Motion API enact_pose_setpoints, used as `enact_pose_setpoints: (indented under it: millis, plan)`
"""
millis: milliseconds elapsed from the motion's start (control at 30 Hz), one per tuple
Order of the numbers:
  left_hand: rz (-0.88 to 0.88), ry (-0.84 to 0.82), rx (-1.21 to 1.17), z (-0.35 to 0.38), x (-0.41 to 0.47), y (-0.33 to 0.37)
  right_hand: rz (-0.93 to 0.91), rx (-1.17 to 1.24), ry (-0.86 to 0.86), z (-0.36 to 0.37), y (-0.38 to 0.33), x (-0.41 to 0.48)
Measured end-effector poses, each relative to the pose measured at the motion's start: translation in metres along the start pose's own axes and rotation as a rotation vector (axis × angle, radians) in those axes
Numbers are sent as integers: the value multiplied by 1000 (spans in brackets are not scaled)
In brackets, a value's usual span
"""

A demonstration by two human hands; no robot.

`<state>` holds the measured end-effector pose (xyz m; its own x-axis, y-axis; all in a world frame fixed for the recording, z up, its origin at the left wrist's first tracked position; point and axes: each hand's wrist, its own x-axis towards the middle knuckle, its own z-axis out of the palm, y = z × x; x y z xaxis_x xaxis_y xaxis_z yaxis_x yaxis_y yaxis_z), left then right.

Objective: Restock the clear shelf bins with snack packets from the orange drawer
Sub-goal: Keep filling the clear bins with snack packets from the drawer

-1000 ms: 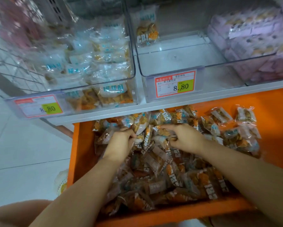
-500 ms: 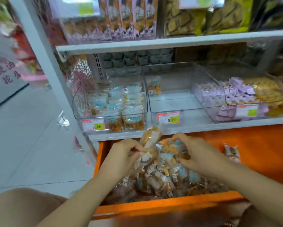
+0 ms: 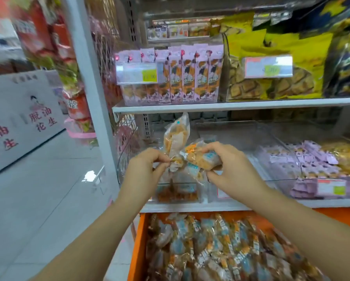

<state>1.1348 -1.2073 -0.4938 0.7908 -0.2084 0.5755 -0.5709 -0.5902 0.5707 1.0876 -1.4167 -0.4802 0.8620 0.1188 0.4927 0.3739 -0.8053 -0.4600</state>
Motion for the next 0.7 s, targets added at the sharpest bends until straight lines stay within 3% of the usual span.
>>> enact_pose_setpoints:
  millis: [167, 433, 600, 700]
  plan:
    - [113, 45, 162, 15, 59, -47, 27, 25, 34, 40, 22, 54]
    - [127, -146, 600, 36, 123, -105, 91, -121, -21, 83, 55, 128]
    - [-42, -430, 807, 52, 134, -113, 141, -324, -341, 90, 67, 143]
    - [-49, -469, 720, 62, 129, -119, 128, -368, -304, 90, 71, 141]
